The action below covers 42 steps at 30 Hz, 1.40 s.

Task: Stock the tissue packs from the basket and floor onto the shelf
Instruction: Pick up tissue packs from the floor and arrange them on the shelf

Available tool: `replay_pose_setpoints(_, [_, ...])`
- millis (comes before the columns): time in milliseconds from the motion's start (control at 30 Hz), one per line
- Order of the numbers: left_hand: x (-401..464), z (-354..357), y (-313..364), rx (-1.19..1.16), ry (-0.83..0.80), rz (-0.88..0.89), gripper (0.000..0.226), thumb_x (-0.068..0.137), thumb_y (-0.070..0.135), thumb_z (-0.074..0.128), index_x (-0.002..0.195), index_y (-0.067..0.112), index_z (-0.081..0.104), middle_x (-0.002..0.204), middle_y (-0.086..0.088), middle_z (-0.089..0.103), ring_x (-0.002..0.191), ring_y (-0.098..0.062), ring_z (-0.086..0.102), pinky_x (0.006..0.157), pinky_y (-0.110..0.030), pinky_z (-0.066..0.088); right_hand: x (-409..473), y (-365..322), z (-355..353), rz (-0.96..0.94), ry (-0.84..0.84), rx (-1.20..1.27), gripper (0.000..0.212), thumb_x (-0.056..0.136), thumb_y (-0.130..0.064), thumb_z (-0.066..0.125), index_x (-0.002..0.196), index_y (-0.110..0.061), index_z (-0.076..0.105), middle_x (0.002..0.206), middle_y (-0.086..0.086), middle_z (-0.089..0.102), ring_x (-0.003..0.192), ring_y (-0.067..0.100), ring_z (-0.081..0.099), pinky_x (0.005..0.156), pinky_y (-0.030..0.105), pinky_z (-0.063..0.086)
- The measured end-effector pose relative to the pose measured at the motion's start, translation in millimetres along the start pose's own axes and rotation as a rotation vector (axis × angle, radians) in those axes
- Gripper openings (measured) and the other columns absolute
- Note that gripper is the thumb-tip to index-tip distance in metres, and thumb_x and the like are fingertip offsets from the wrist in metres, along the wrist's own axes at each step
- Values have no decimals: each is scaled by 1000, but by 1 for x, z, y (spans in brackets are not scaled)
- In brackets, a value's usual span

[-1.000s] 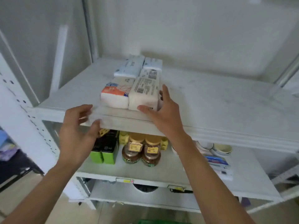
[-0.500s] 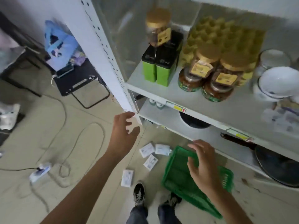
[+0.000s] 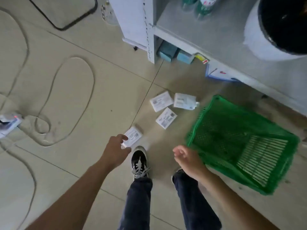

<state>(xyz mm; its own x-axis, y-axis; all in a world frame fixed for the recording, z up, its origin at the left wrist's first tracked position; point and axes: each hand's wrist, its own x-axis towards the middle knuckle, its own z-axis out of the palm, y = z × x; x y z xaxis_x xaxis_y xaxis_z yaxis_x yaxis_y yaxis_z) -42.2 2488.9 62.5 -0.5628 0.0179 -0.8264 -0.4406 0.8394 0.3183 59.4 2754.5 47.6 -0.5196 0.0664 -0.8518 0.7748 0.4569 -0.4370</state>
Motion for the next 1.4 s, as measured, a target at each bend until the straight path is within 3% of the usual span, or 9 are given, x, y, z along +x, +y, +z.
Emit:
replay_pose_setpoints(200, [116,38,-85,166,-31,34,50,88,20,74,134,16,56,126,-8,52,110,-27,57,89,-33,43,154,15,65,134,15,102,37,95,-26,64,129,-12,62,128,7,67,116,26,64,86,29,47])
replay_pose_setpoints(367, [201,69,-121,249,-33,33,75,81,29,84,146,18,48,142,-14,48,126,-33,52,101,-43,45,245,38,83,139,258,124,72,97,-35,64,159,-24,29,151,16,44,132,35,52,99,37,44])
replay_pose_setpoints(500, [247,95,-137,370,-95,-11,103,74,35,90,157,23,32,153,-15,39,136,-38,45,109,-54,43,286,58,88,168,448,261,97,90,-36,77,163,-26,14,154,15,31,137,37,46,106,42,45])
replay_pose_setpoints(733, [277,134,-180,290,-79,-33,116,36,64,83,138,30,41,125,-7,57,106,-33,63,87,-54,57,331,70,94,163,483,447,109,71,-29,93,156,-16,25,150,13,39,131,31,54,103,35,48])
replay_pose_setpoints(867, [274,142,-187,253,-17,-30,124,30,73,86,137,27,44,120,-8,61,97,-29,67,81,-51,61,346,74,92,126,495,487,106,59,-22,99,144,-16,35,140,10,51,122,28,60,102,37,53])
replay_pose_setpoints(1033, [265,147,-183,143,-13,-117,120,25,83,85,121,14,60,108,-7,66,84,-25,71,73,-44,64,341,84,93,221,406,493,96,40,-28,102,119,-16,49,124,8,66,105,25,69,91,38,61])
replay_pose_setpoints(1167, [245,151,-148,-153,4,-105,61,61,42,96,111,17,71,98,0,77,82,-19,76,66,-32,59,319,87,91,308,263,476,70,45,-23,100,106,-10,69,104,6,77,90,21,75,58,25,57])
replay_pose_setpoints(1267, [226,152,-123,-343,-10,-85,44,72,23,91,111,16,71,98,0,77,86,-17,74,70,-30,57,298,79,86,289,119,473,63,51,-12,97,108,-8,71,104,5,80,90,21,77,66,30,61])
replay_pose_setpoints(1400, [195,139,-98,-469,-15,-72,52,68,32,93,113,19,70,101,1,79,88,-14,76,66,-25,57,259,56,66,240,-164,539,49,66,6,88,111,-6,70,107,9,81,99,25,78,91,47,61])
